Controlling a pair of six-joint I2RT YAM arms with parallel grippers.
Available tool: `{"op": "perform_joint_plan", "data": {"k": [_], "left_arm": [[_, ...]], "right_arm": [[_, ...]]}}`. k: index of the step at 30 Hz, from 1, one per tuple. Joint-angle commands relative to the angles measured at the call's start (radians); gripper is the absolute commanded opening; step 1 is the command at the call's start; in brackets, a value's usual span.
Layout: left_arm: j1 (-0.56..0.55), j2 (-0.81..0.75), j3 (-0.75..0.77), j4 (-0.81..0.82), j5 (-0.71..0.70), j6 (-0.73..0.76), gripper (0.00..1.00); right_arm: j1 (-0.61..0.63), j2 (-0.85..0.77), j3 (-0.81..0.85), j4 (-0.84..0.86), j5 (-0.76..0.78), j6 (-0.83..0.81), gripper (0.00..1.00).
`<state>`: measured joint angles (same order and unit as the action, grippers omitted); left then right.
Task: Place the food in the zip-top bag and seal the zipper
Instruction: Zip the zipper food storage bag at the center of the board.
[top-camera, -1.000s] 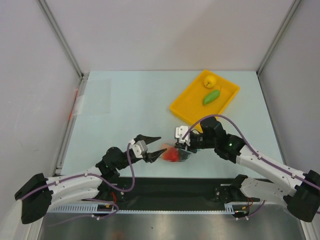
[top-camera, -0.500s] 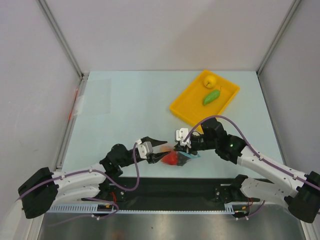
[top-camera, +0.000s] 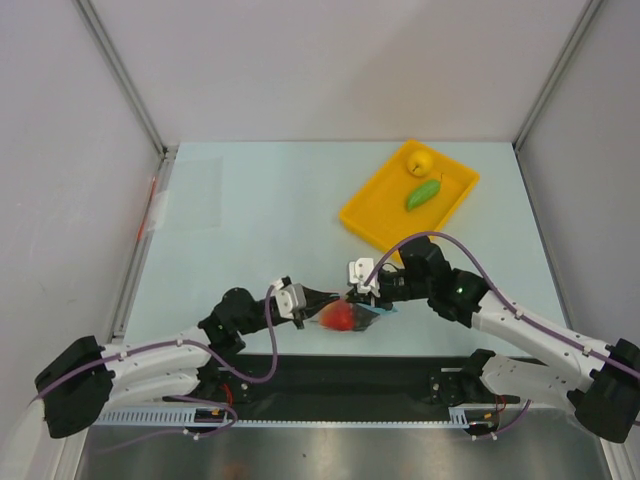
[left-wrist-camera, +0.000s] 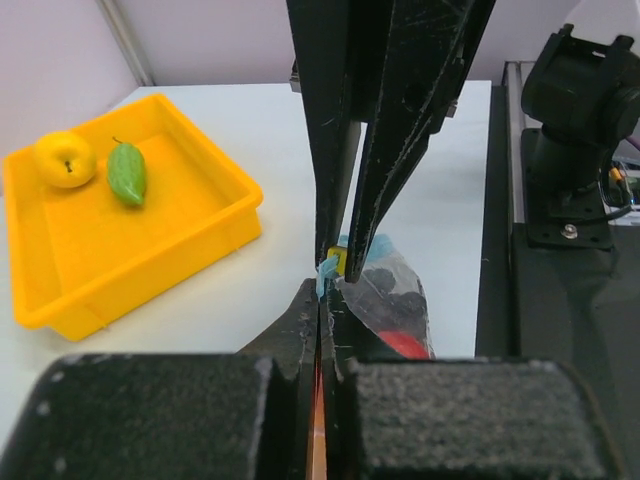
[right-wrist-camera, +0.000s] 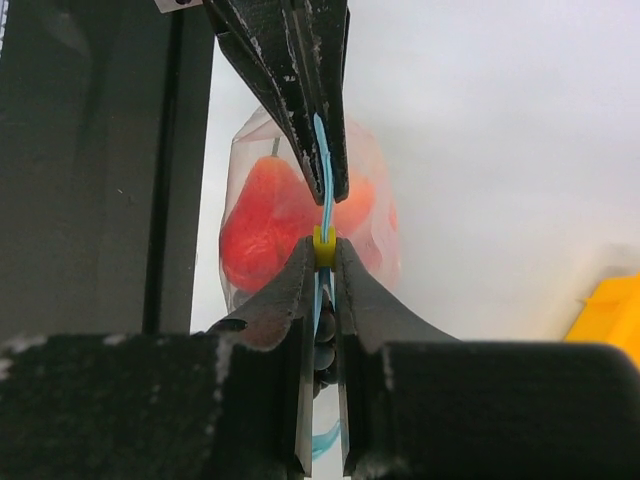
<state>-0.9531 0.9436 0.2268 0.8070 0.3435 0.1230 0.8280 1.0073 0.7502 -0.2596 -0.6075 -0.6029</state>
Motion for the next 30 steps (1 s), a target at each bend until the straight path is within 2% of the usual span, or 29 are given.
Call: {"op": "perform_joint_plan", "data": {"k": [1, 7, 11, 17, 30], "left_arm": [[-0.001, -0.08, -0.015, 0.1, -0.102, -0.025, 0.0], [-0.001, -0.232, -0.088, 0.092, -0.384, -0.062, 0.0], [-0.001, -0.388, -0.152, 0.101, -0.59, -0.063, 0.0], [-0.001, -0.584, -0.17, -0.046, -0.825, -0.042, 0.0], [-0.015, -0.658, -0.155, -0.138, -1.021, -0.006, 0.0]], "right_arm": [[0.011, 0.005, 0.023, 0.019, -0.005, 0.002, 0.0], [0.011, 0.033, 0.037, 0.005, 0.023, 0.017, 0.0], [0.013, 0.063, 0.054, -0.018, 0.04, 0.025, 0.0], [0.013, 0.093, 0.069, -0.053, 0.052, 0.038, 0.0], [0.011, 0.2, 0.146, -0.201, 0.153, 0.127, 0.0]]}}
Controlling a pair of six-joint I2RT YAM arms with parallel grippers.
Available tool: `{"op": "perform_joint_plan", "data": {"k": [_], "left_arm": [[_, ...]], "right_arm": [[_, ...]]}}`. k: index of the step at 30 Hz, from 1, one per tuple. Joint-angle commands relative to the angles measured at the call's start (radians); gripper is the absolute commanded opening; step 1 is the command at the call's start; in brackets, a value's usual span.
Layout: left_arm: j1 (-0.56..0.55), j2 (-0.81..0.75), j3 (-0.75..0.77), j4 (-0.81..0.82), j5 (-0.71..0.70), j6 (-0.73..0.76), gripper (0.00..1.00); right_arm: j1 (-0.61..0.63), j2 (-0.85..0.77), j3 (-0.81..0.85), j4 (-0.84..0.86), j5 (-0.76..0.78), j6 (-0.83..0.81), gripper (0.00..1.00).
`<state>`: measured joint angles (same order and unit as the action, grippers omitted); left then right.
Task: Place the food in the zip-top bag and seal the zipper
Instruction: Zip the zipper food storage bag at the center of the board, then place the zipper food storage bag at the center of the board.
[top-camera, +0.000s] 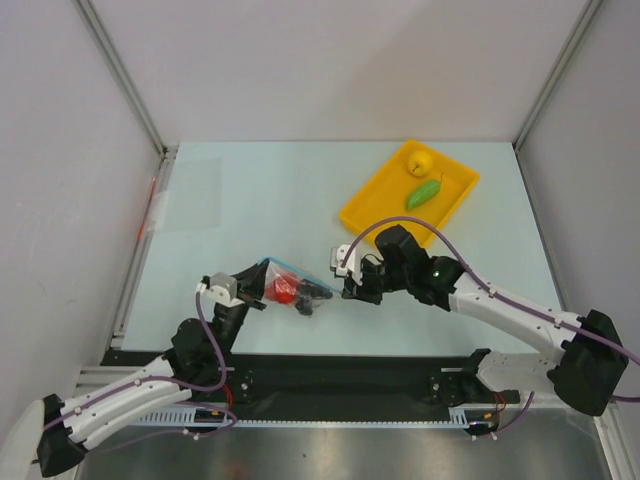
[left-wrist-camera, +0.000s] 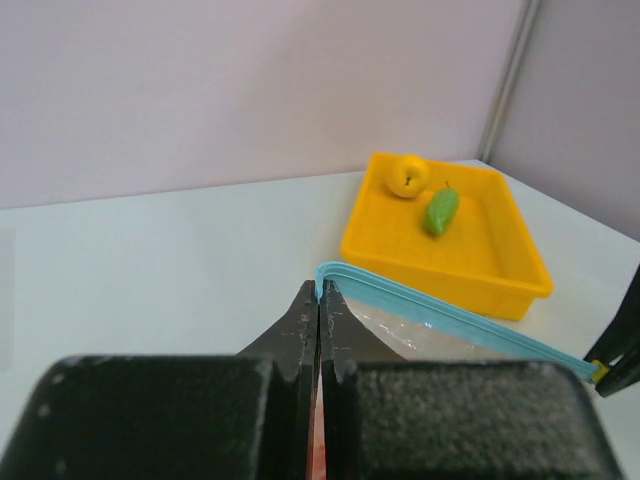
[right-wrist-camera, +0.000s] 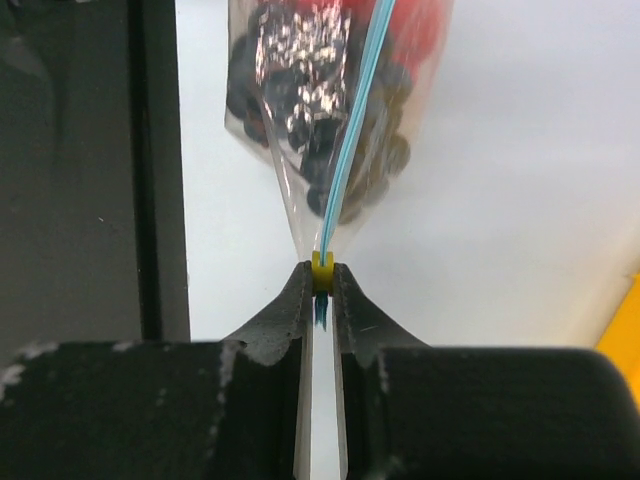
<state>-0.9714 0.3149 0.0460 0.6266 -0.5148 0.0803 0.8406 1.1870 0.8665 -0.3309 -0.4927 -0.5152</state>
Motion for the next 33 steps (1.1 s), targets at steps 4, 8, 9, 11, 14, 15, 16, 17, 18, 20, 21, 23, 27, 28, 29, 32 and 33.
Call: {"op": "perform_joint_plan", "data": {"k": [4, 8, 9, 11, 14, 15, 16, 17, 18, 20, 21, 23, 27, 28, 29, 32, 33], "left_arm": [[-0.009, -0.043, 0.026, 0.033, -0.202, 0.049, 0.0], [-0.01, -0.028, 0.028, 0.044, -0.185, 0.044, 0.0], [-0.01, -0.005, 0.031, 0.045, -0.145, 0.044, 0.0], [-0.01, 0.033, 0.038, 0.083, -0.079, 0.045, 0.0], [-0.001, 0.217, 0.075, 0.134, -0.001, -0.026, 0.0], [0.017, 0.274, 0.092, 0.119, -0.005, -0.074, 0.01], [0.078, 0.39, 0.142, 0.092, 0.077, -0.214, 0.0], [0.109, 0.439, 0.164, 0.085, 0.141, -0.255, 0.0], [0.129, 0.482, 0.179, 0.113, 0.189, -0.292, 0.0], [0.137, 0.582, 0.206, 0.163, 0.263, -0.294, 0.0], [0.138, 0.605, 0.212, 0.198, 0.274, -0.294, 0.02], [0.138, 0.65, 0.227, 0.222, 0.274, -0.303, 0.38], [0.138, 0.702, 0.245, 0.257, 0.28, -0.367, 0.79], [0.138, 0.708, 0.253, 0.263, 0.285, -0.378, 0.93], [0.138, 0.713, 0.256, 0.259, 0.283, -0.387, 1.0], [0.138, 0.688, 0.264, 0.199, 0.25, -0.421, 1.0], [0.138, 0.652, 0.268, 0.165, 0.183, -0.454, 1.0]], "right_arm": [[-0.017, 0.025, 0.034, -0.146, 0.08, 0.058, 0.0], [-0.034, -0.006, 0.022, -0.131, 0.083, 0.072, 0.0], [-0.035, -0.013, 0.019, -0.12, 0.085, 0.075, 0.0], [-0.041, -0.047, 0.003, -0.103, 0.097, 0.093, 0.0], [-0.06, -0.107, -0.024, -0.047, 0.167, 0.194, 0.0], [-0.084, -0.116, -0.026, -0.019, 0.196, 0.233, 0.0], [-0.098, -0.122, -0.023, -0.017, 0.248, 0.263, 0.0], [-0.11, -0.125, -0.018, -0.02, 0.272, 0.314, 0.0], [-0.136, -0.125, -0.011, -0.023, 0.302, 0.337, 0.0], [-0.155, -0.127, -0.015, -0.007, 0.411, 0.394, 0.0], [-0.184, -0.127, -0.018, 0.01, 0.46, 0.449, 0.0], [-0.237, -0.129, -0.017, 0.026, 0.471, 0.501, 0.0], [-0.348, -0.13, -0.021, 0.035, 0.448, 0.612, 0.01], [-0.365, -0.129, -0.021, 0.038, 0.453, 0.624, 0.07], [-0.37, -0.127, -0.023, 0.047, 0.463, 0.633, 0.26], [-0.37, -0.124, -0.027, 0.078, 0.548, 0.684, 0.77], [-0.371, -0.127, -0.03, 0.085, 0.61, 0.705, 0.92]]}}
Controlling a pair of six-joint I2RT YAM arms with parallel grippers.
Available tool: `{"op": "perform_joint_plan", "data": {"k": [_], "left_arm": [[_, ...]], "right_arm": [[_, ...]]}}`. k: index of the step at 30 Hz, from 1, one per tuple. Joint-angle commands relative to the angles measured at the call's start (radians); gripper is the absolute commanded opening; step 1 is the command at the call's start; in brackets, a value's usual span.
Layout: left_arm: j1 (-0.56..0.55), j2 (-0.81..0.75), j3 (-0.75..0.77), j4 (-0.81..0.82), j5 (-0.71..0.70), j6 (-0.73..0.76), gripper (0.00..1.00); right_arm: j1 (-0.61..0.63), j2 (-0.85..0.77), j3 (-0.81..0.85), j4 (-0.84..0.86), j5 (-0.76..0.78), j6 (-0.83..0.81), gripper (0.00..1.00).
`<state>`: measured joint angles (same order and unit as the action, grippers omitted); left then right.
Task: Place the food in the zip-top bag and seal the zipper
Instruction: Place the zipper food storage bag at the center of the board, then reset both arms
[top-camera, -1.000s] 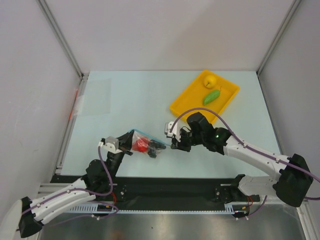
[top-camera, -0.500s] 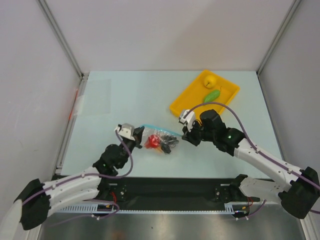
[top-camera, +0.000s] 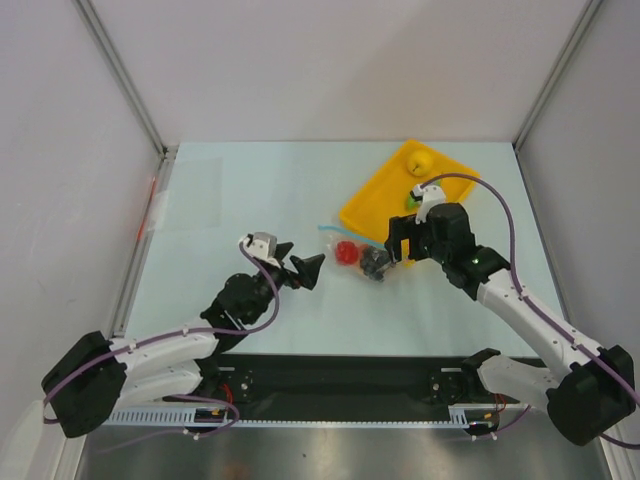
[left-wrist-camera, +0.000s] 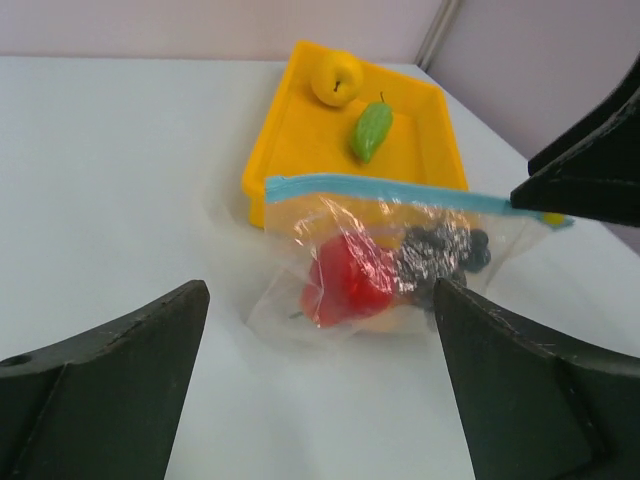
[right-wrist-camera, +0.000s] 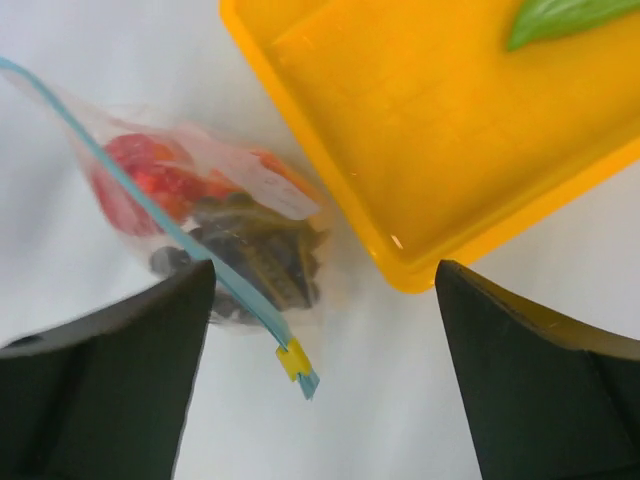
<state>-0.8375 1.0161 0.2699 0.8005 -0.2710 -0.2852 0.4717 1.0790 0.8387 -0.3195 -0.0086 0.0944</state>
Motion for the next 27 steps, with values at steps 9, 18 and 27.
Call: {"op": "perform_joint_plan", "data": {"k": [9, 18, 27], "left_arm": [[0.011, -0.313, 0.141, -0.566, -0.405, -0.278, 1.0], [0.011, -0.662, -0.106, -0.462, -0.539, -0.361, 1.0], [0.011, -0.581, -0.058, -0.51, -0.501, -0.362, 1.0]], "right_arm": [[-0.064, -0.178, -0.038, 0.06, 0.454, 0.337, 1.0], [-0.068, -0.416, -0.219, 0.183, 0.671, 0.439, 1.0], [-0.068, -0.442, -0.234, 0.177, 0.725, 0.455, 1.0]]}}
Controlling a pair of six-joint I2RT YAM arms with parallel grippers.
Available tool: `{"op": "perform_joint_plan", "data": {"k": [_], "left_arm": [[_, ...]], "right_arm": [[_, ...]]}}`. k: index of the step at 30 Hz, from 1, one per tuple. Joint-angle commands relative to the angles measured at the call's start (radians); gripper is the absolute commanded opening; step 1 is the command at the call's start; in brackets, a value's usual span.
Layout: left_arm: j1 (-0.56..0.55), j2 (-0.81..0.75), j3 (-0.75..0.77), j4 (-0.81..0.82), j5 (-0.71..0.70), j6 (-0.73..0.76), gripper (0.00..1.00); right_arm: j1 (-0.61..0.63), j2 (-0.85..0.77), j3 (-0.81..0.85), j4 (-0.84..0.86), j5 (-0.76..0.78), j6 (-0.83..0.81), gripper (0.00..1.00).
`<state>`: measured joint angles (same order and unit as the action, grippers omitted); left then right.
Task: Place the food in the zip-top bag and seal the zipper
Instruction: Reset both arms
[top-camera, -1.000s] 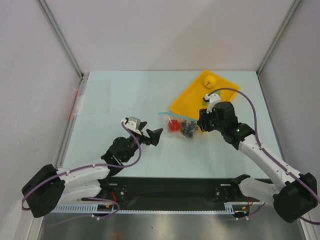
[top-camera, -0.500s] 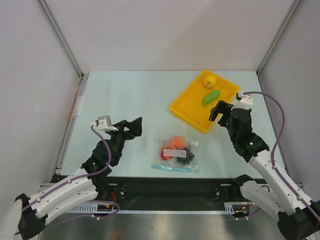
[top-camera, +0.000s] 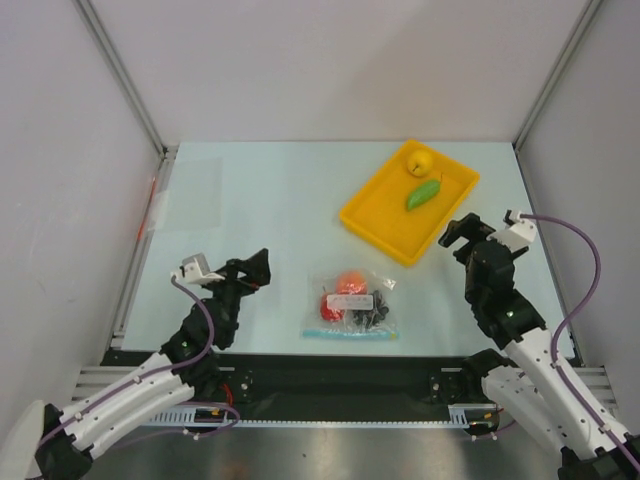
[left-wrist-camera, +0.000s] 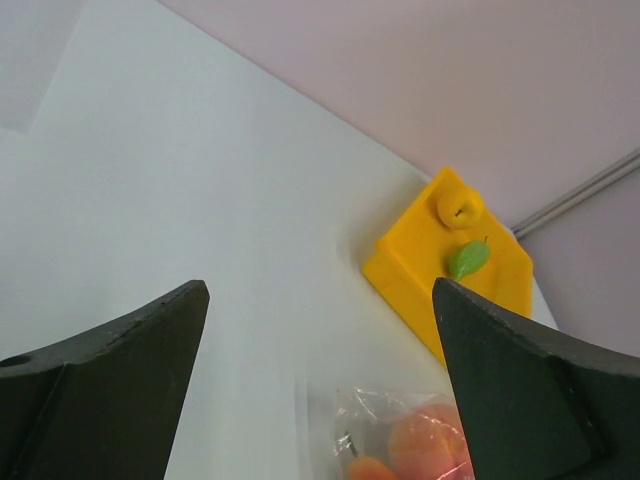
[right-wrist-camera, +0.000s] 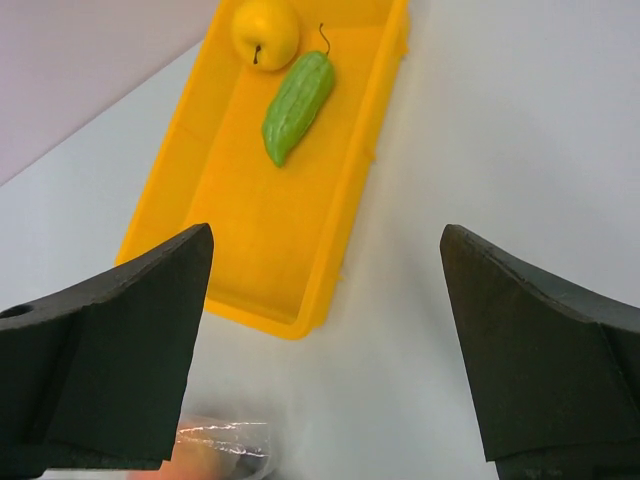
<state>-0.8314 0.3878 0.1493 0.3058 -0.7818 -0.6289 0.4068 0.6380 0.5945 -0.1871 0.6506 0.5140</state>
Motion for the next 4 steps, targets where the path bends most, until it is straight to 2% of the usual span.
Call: {"op": "perform_joint_plan", "data": {"k": [1, 4], "left_arm": [[0.005, 0.06, 0.07, -0.022, 0.009, -0.017, 1.0], [0.006, 0.109, 0.075, -0.004, 0.042, -0.017, 1.0]], "right_arm": [[-0.002, -0.006, 0.008, 0.051, 0.066, 0.041, 1.0], [-0.003, -0.02, -0.007, 0.061, 0.034, 0.011, 1.0]]}}
